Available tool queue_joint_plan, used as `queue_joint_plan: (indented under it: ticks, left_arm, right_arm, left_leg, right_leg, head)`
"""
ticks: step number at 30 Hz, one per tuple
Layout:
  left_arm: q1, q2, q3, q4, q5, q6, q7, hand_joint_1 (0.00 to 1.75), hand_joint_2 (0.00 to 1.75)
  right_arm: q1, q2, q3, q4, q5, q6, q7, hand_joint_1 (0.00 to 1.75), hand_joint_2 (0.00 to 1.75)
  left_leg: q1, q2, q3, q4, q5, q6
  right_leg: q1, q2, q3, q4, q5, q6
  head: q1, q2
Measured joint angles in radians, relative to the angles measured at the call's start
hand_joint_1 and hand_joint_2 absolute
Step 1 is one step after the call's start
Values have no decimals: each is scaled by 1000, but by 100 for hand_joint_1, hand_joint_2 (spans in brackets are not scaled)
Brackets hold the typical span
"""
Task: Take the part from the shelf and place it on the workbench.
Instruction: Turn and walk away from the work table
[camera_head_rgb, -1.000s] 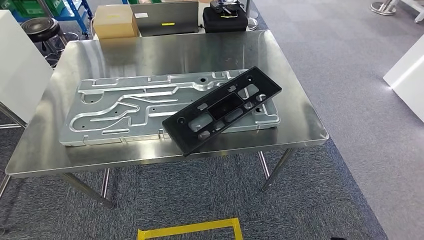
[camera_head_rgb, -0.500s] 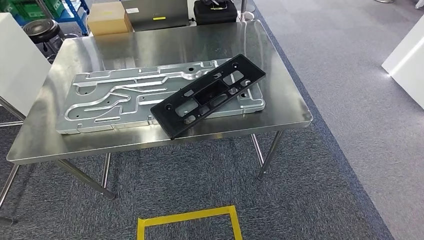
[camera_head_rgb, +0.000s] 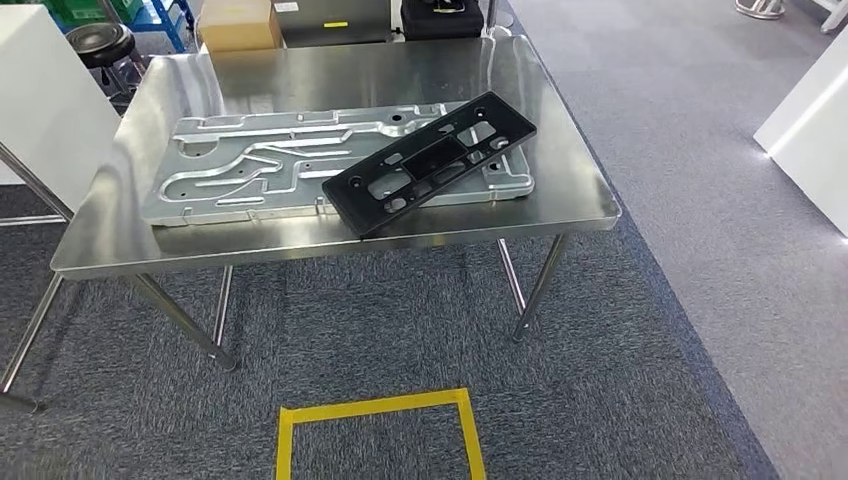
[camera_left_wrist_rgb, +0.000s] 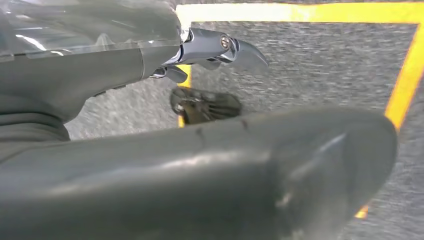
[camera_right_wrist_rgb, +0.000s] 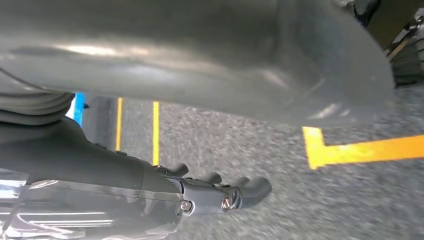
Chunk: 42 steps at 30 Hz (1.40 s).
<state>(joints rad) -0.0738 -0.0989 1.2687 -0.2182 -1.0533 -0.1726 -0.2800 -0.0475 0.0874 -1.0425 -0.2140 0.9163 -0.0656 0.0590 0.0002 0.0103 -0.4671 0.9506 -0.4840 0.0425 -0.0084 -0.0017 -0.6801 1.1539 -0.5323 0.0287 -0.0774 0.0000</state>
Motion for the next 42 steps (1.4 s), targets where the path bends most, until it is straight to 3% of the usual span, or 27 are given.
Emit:
queue_joint_plan:
  ticks: [1, 2, 3, 4, 6, 8, 9, 11, 13, 16, 17, 18, 19, 21, 22, 24, 26, 27, 29, 31, 32, 33, 34, 36, 38, 40, 42]
  left_arm:
    - [1, -2, -5, 0, -8, -3, 2, 0, 0]
    - [1, -4, -10, 0, -15, -6, 4, 0, 0]
    - [2, -6, -15, 0, -16, -11, 5, 0, 0]
    - [2, -7, -18, 1, -13, -17, 6, 0, 0]
    - [2, -7, -19, 2, 3, -28, 5, 0, 0]
    - [4, -6, -15, 3, 21, -32, 4, 0, 0]
    - [5, -5, -13, 3, 27, -33, 4, 0, 0]
    - [9, -3, -7, 3, 33, -33, 5, 0, 0]
    - [13, 0, -1, 3, 36, -33, 7, 0, 0]
    - [16, 1, 5, 3, 38, -27, 12, 0, 0]
    - [17, 1, 6, 3, 37, -25, 12, 0, 0]
    - [17, 1, 6, 3, 36, -23, 12, 0, 0]
    - [16, 0, 7, 3, 35, -22, 9, 0, 0]
    - [13, 0, 7, 3, 31, -21, 2, 0, 0]
    - [10, 1, 7, 3, 30, -21, -3, 0, 0]
    - [6, 1, 6, 4, 29, -22, -11, 0, 0]
    - [6, 1, 6, 4, 29, -23, -16, 0, 0]
    - [6, 1, 7, 4, 29, -24, -18, 0, 0]
    - [5, 2, 7, 5, 29, -24, -20, 0, 0]
    - [4, 3, 7, 5, 30, -23, -20, 0, 0]
    - [5, 3, 7, 5, 30, -22, -20, 0, 0]
    - [5, 3, 7, 5, 30, -21, -19, 0, 0]
    - [5, 3, 7, 5, 30, -21, -18, 0, 0]
    - [6, 3, 7, 5, 29, -21, -18, 0, 0]
    - [6, 2, 7, 5, 26, -21, -21, 0, 0]
    - [6, 3, 7, 5, 21, -21, -28, 0, 0]
    - [6, 3, 7, 5, 19, -20, -33, 0, 0]
  right_arm:
    - [1, 0, -4, 0, -4, 1, 0, 0, 0]
    - [1, -1, -9, 0, -5, 1, 0, 0, 0]
    - [2, -1, -12, 0, -2, 1, 1, 0, 0]
    - [3, -1, -13, 0, 3, 0, 1, 0, 0]
    - [2, -2, -14, 0, 18, -4, 0, 0, 0]
    - [1, -2, -13, 0, 31, -7, -6, 0, 0]
    - [1, -2, -13, 0, 35, -7, -9, 0, 0]
    - [2, -2, -12, 1, 39, -7, -13, 0, 0]
    - [1, -2, -11, 2, 40, -7, -16, 0, 0]
    - [0, -3, -10, 2, 41, -8, -19, 0, 0]
    - [0, -3, -10, 2, 41, -6, -19, 0, 0]
    - [-1, -3, -10, 2, 41, -5, -19, 0, 0]
    - [-1, -4, -10, 2, 41, -2, -19, 0, 0]
    - [-3, -4, -10, 2, 42, 4, -21, 0, 0]
    - [-3, -3, -10, 3, 43, 8, -24, 0, 0]
    - [-5, -3, -10, 4, 46, 14, -32, 0, 0]
    - [-5, -4, -10, 4, 49, 19, -39, 0, 0]
    - [-4, -5, -10, 5, 50, 22, -42, 0, 0]
    - [-4, -8, -10, 5, 50, 28, -49, 0, 0]
    - [-5, -9, -10, 5, 51, 33, -57, 0, 0]
    - [-5, -9, -9, 6, 51, 35, -60, 0, 0]
    - [-5, -9, -9, 6, 51, 37, -64, 0, 0]
    - [-5, -9, -9, 7, 52, 39, -67, 0, 0]
    - [-6, -10, -9, 7, 52, 45, -72, 0, 0]
    - [-10, -11, -9, 7, 51, 48, -75, 0, 0]
    - [-12, -11, -9, 7, 49, 48, -77, 0, 0]
    - [-12, -11, -9, 9, 48, 48, -76, 0, 0]
  left_leg:
    - [0, 0, -16, 2, 11, 0]
    - [0, 1, -33, 6, 22, -2]
    - [0, 1, -51, 11, 32, -4]
    - [1, 2, -68, 18, 41, -8]
    - [2, 1, -99, 34, 53, -15]
    - [0, 1, -120, 47, 65, -27]
    - [0, 2, -126, 49, 72, -34]
    - [2, 1, -132, 51, 82, -47]
    - [4, -1, -150, 88, 39, -56]
    - [9, -2, -204, 264, -95, -66]
    - [10, -2, -212, 317, -115, -68]
    - [11, -2, -208, 345, -114, -70]
    - [12, -2, -181, 327, -90, -69]
    - [12, -2, -86, 203, -44, -64]
    - [10, -3, -33, 126, -38, -59]
    - [4, -4, 18, 35, -52, -47]
    - [4, -3, 12, 22, -45, -33]
    - [6, -1, 6, 20, -36, -25]
    - [10, 3, -11, 16, -16, -8]
    - [7, 4, -36, 18, 3, 0]
    - [6, 4, -49, 20, 13, -1]
    - [5, 4, -63, 23, 22, -2]
    - [5, 4, -78, 28, 30, -4]
    - [6, 3, -107, 43, 43, -10]
    - [4, 3, -129, 57, 54, -20]
    - [2, 3, -138, 61, 65, -31]
    - [4, 2, -143, 62, 70, -43]
  right_leg:
    - [-3, 0, -12, 64, -37, 4]
    - [-5, 0, -14, 112, -49, 7]
    - [-7, 0, -2, 131, -38, 10]
    - [-8, 0, 27, 112, -12, 11]
    - [-9, 0, 130, -18, 25, 8]
    - [-6, 2, 213, -148, 12, -3]
    - [-2, 2, 227, -178, 3, -8]
    - [-2, 0, 218, -186, 10, -22]
    - [-5, -5, 202, -188, 28, -39]
    - [-2, -10, 168, -185, 55, -51]
    - [0, -11, 154, -183, 65, -51]
    - [1, -11, 139, -179, 74, -50]
    - [1, -11, 124, -174, 82, -48]
    - [2, -10, 96, -162, 94, -43]
    - [3, -10, 85, -156, 100, -38]
    - [4, -12, 73, -150, 114, -27]
    - [4, -12, 68, -150, 128, -16]
    - [3, -10, 63, -144, 120, -10]
    - [1, -5, 42, -83, 52, -1]
    - [-3, -3, 10, 41, -49, 5]
    - [-5, -3, 0, 101, -76, 7]
    - [-6, -3, 1, 135, -79, 9]
    - [-6, -3, 16, 138, -60, 10]
    - [-8, -3, 104, 34, -3, 8]
    - [-4, -1, 203, -115, 6, 1]
    - [1, 0, 233, -178, -11, -10]
    - [0, -1, 222, -182, -2, -27]
  head:
    - [0, 0]
    - [0, 0]
    - [0, 0]
    - [0, 0]
    - [0, 0]
    - [0, 0]
    - [0, 0]
    - [0, 0]
    - [0, 0]
    - [0, 0]
    - [0, 0]
    - [0, 0]
    - [0, 0]
    - [0, 0]
    - [0, 0]
    - [0, 0]
    - [0, 0]
    - [0, 0]
    - [0, 0]
    - [0, 0]
    - [0, 0]
    - [0, 0]
    - [0, 0]
    - [0, 0]
    - [0, 0]
    - [0, 0]
    - [0, 0]
